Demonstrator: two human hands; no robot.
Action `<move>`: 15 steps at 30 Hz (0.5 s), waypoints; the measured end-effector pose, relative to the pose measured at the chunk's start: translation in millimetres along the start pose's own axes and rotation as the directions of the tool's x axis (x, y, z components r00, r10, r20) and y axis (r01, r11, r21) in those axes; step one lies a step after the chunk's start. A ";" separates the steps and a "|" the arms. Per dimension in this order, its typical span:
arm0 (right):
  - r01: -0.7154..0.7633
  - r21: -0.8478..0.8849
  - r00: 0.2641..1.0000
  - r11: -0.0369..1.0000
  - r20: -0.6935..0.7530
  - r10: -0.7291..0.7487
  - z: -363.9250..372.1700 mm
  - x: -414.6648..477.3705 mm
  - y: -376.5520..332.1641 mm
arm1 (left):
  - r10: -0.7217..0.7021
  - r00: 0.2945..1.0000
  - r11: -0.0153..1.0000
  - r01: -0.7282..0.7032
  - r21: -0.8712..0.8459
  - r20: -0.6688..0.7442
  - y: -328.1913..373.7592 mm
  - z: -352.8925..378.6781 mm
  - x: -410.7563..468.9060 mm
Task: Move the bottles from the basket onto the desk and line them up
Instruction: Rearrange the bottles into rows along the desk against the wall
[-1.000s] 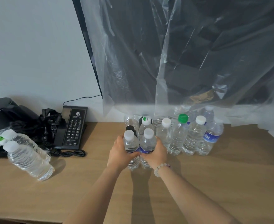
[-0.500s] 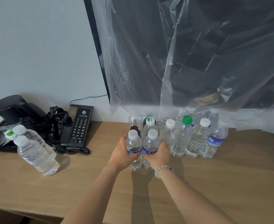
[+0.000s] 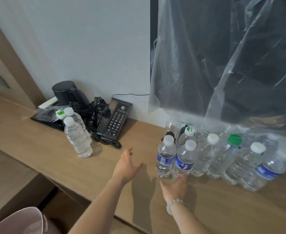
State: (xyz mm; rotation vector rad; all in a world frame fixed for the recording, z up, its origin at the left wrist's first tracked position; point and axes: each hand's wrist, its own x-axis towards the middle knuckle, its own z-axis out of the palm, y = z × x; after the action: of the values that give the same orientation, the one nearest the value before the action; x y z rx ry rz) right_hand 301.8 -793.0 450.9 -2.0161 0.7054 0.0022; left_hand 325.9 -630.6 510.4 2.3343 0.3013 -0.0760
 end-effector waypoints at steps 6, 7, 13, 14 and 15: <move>0.048 -0.062 0.977 0.997 0.209 -0.034 30.3 -17.2 -18.4 | -0.225 0.959 0.974 0.227 -0.010 -0.171 -45.1 -42.3 -21.6; 0.138 -0.122 0.961 0.983 0.257 -0.103 33.9 -19.8 -23.6 | -0.243 0.948 0.968 0.250 0.009 -0.208 -51.6 -49.9 -25.8; 0.803 -0.334 0.583 0.493 0.611 -0.535 54.3 -28.5 -71.7 | -0.303 0.891 0.902 0.383 0.200 -0.339 -84.6 -83.0 -47.1; 0.847 -0.330 0.526 0.417 0.629 -0.573 59.2 -28.7 -81.8 | -0.304 0.888 0.890 0.394 0.228 -0.345 -87.7 -86.0 -49.1; 0.880 -0.321 0.474 0.349 0.638 -0.607 66.3 -28.5 -95.1 | -0.298 0.885 0.878 0.401 0.260 -0.358 -90.8 -91.4 -48.7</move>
State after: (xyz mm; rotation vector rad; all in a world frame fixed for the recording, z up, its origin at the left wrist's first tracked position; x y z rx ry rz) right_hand 342.1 -691.5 499.2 -2.6905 -0.7331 0.1217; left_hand 253.6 -513.6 518.8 2.5901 0.9411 0.0686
